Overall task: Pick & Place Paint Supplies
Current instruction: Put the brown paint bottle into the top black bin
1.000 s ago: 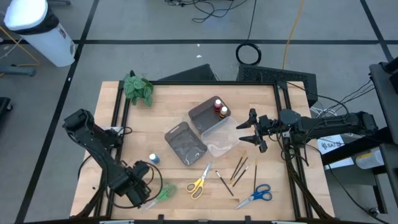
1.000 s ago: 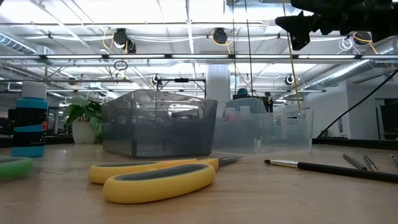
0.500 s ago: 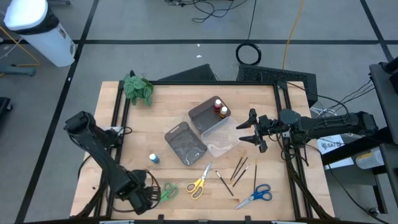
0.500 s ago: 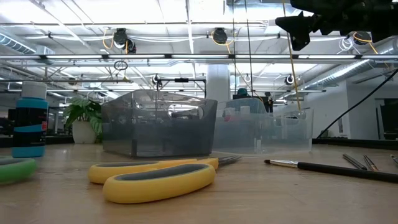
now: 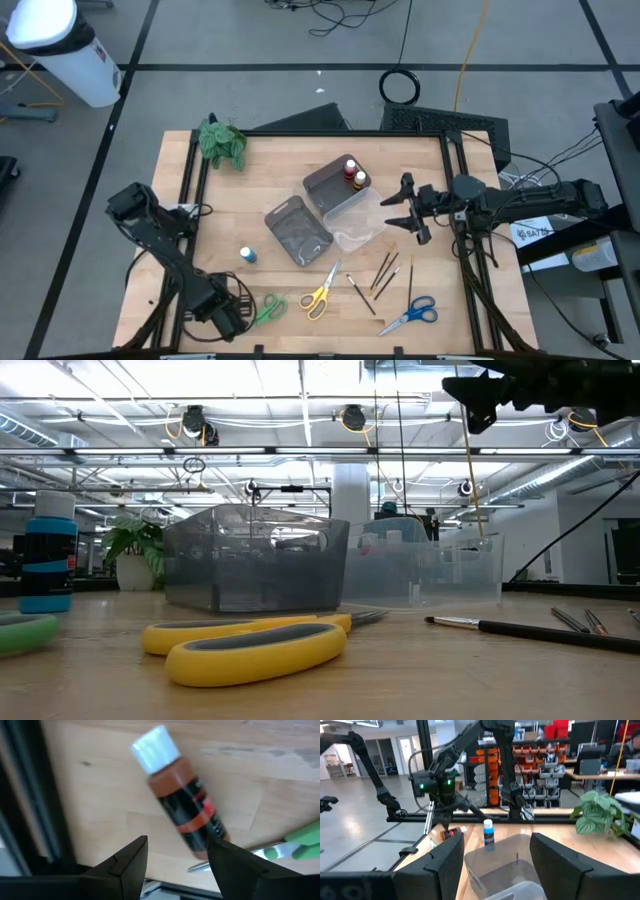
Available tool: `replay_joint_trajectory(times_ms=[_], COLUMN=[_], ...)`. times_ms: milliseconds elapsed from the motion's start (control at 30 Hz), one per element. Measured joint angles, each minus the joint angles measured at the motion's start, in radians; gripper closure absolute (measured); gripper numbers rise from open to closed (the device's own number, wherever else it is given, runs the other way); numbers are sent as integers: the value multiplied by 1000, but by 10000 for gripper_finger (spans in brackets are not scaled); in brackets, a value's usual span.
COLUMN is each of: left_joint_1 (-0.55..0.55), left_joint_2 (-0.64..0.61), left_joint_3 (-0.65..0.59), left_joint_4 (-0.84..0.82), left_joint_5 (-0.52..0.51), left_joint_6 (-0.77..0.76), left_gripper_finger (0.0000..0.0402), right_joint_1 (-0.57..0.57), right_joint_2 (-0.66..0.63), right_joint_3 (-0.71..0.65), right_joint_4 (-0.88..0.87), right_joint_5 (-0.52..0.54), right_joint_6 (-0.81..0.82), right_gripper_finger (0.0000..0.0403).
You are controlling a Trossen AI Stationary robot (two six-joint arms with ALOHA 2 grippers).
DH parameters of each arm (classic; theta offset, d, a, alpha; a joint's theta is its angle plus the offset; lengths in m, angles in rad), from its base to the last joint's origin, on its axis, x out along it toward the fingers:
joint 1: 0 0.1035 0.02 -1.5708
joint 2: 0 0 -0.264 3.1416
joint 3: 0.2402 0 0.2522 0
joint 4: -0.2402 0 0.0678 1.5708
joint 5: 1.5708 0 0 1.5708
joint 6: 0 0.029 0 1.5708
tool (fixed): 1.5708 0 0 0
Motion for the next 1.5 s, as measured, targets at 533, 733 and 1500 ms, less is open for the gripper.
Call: replay_joint_trajectory(times_ms=[533,733,1500], left_joint_1=[21,28,88], left_joint_2=[127,127,-205], left_joint_3=[1,1,3], left_joint_4=[62,43,445], left_joint_5=[-69,-101,-814], left_joint_6=[156,391,1145], left_gripper_finger=[188,188,276], right_joint_1=[0,0,0], right_joint_2=[0,0,0], right_joint_3=[0,0,0], right_joint_4=[26,26,26], right_joint_5=[0,0,0], right_joint_6=[-11,-11,-11], right_gripper_finger=[190,190,190])
